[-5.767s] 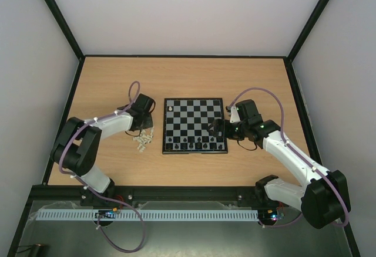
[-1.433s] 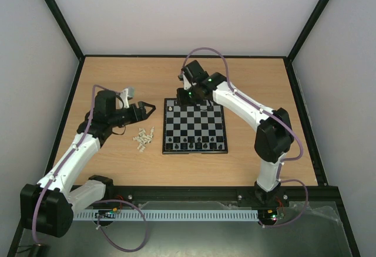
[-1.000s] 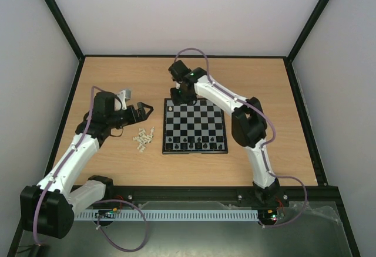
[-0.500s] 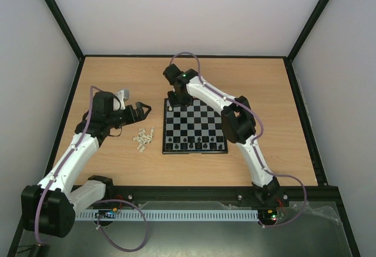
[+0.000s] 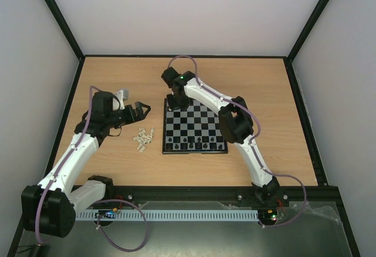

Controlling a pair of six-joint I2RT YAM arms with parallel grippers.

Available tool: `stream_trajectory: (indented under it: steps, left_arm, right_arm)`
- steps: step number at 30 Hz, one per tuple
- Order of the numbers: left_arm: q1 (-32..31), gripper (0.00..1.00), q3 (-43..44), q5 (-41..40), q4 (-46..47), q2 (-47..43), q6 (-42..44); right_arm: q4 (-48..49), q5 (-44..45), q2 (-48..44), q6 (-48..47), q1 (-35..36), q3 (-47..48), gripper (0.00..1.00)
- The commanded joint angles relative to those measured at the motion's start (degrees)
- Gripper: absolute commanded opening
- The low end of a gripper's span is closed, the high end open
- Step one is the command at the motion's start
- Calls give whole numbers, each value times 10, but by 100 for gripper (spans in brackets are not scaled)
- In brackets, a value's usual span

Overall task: Set up the chess pieces on the board
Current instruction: Place the chess piece on the chessboard.

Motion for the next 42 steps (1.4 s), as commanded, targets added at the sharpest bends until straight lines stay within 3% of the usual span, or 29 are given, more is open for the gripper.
stream_trajectory:
  steps: [1,5,13,19,22,25,29,42]
  left_arm:
    - [5,100,1,6,-10,-1,6]
    - [6,99,0,7,-11,-1,9]
    - [9,99,-3,9,-10,0,10]
    - [9,100,-3,9,-11,0,10]
    - [10,99,-2,8,-11,2,10]
    - [10,99,-2,7,-12,1,9]
    - [10,100,-2,6,-12,1,8]
    - [10,100,1,1,-15,1,5]
  right_arm:
    - [-40,3,17,-5,6,12,2]
    - [-40,4,18,-5,7,11,5]
    - [-37,6,20,-3,6,13,23]
    - [-29,5,18,-2,6,14,27]
    - [-25,6,18,-3,7,15,27]
    - [-23,3,19,-5,6,16,16]
    - [-19,5,22,-6,6,17,12]
    - [-15,9,37,-9,6,39,12]
